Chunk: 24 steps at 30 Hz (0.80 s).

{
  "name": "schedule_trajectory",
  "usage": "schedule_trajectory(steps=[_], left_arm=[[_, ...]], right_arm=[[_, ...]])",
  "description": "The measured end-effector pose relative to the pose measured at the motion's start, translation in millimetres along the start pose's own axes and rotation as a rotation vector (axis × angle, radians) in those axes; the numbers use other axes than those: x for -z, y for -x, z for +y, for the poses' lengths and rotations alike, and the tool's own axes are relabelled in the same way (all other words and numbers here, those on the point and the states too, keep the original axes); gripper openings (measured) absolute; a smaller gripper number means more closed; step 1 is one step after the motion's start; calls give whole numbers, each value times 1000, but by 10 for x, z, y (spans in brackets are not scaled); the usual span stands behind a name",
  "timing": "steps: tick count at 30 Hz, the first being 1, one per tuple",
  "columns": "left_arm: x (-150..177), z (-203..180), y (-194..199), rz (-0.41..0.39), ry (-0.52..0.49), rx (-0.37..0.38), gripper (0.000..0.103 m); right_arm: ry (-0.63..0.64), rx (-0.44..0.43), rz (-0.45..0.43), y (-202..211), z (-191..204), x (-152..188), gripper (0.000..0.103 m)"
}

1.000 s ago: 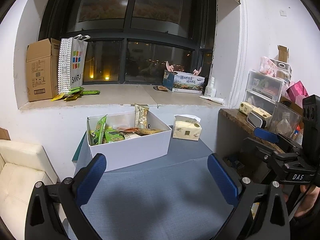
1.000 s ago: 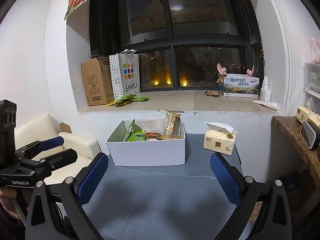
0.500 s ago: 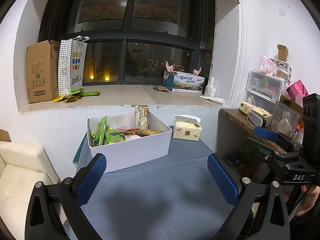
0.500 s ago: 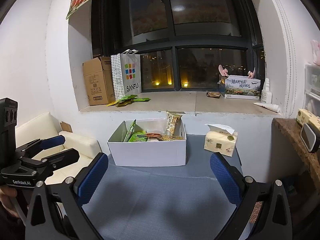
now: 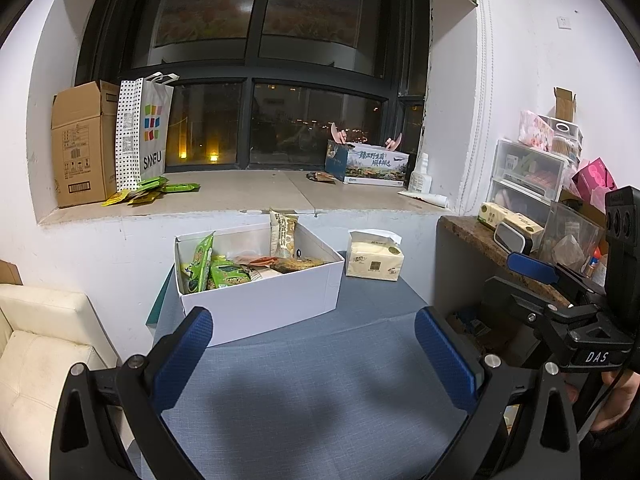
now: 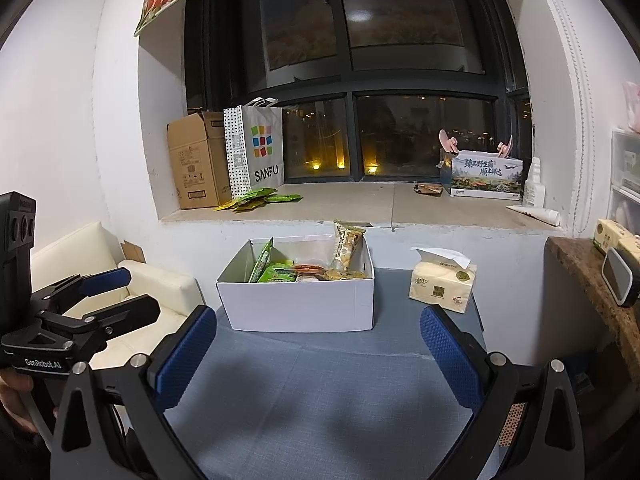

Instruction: Organize snacks

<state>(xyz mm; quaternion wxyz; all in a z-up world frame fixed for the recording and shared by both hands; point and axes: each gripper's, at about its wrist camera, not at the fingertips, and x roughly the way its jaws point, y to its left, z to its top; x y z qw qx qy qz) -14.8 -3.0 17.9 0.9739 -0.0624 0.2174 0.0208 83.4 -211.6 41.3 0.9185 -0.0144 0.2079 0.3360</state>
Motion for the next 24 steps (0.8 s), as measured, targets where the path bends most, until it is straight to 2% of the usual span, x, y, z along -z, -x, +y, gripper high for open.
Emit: schedule_trajectory(steps=[24], left_arm=[[10,19,-7,4,-4,12,103]], right_arm=[[0,0,3,9,6,-2,103]])
